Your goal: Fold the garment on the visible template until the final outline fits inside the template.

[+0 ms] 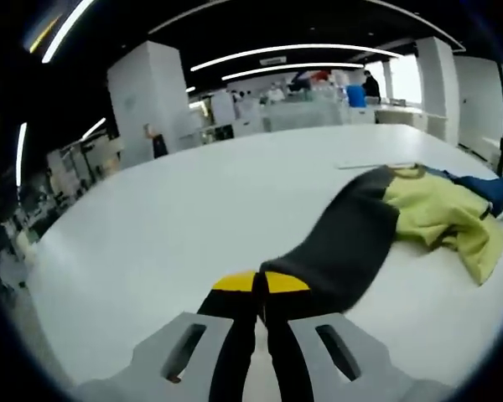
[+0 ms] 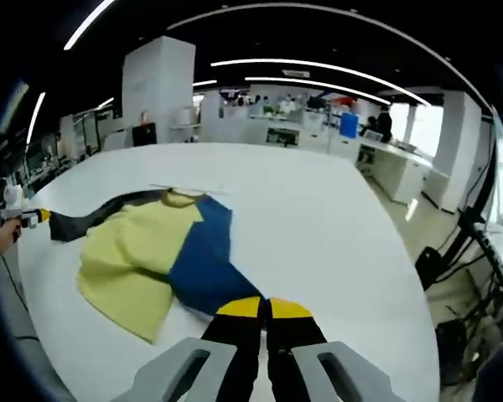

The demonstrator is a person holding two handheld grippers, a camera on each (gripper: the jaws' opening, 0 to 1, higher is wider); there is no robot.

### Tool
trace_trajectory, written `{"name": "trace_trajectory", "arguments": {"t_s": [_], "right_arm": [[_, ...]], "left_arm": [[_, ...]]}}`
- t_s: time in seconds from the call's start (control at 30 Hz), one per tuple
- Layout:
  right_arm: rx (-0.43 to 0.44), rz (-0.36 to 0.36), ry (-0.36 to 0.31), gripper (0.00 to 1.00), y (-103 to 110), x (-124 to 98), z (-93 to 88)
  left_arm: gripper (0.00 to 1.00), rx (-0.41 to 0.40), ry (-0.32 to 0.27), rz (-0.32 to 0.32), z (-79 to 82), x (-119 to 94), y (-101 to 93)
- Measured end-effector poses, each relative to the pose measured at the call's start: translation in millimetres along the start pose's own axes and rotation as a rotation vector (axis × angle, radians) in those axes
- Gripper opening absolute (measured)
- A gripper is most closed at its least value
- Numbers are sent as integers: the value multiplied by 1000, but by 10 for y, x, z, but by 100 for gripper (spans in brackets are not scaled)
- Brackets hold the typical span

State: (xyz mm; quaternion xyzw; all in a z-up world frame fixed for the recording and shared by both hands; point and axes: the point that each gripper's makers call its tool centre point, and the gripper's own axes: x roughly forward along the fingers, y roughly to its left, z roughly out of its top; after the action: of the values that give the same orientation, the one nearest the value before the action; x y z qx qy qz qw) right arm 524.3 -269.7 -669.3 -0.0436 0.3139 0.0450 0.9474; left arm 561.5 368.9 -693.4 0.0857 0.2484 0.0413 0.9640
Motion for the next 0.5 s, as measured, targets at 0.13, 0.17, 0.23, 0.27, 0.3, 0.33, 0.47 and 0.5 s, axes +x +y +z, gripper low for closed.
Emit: {"name": "trace_trajectory", "arguments": {"t_s": [0.13, 0.17, 0.23, 0.27, 0.3, 0.33, 0.47, 0.5], "right_arm": [[18, -33, 24, 0, -161, 17, -46], [21, -41, 28, 0, -201, 27, -58], [26, -71, 50, 0, -322, 52, -107], [21, -84, 63, 0, -390, 73, -140], [24, -104, 74, 0, -452, 81, -172], [25, -114, 87, 0, -511, 98, -208], [10, -165, 134, 0, -733, 147, -339], [12, -173, 140, 0, -770, 157, -360]], "left_arm": [[0, 0, 35, 14, -113, 68, 124], [0, -7, 41, 13, -135, 86, 143], [0, -17, 58, 5, -189, 141, 184], [0, -6, 72, 1, -228, 182, 213], [0, 2, 82, 1, -252, 206, 238], [0, 15, 86, -6, -270, 239, 261], [0, 30, 107, 5, -317, 314, 356], [0, 26, 104, 5, -317, 329, 365]]}}
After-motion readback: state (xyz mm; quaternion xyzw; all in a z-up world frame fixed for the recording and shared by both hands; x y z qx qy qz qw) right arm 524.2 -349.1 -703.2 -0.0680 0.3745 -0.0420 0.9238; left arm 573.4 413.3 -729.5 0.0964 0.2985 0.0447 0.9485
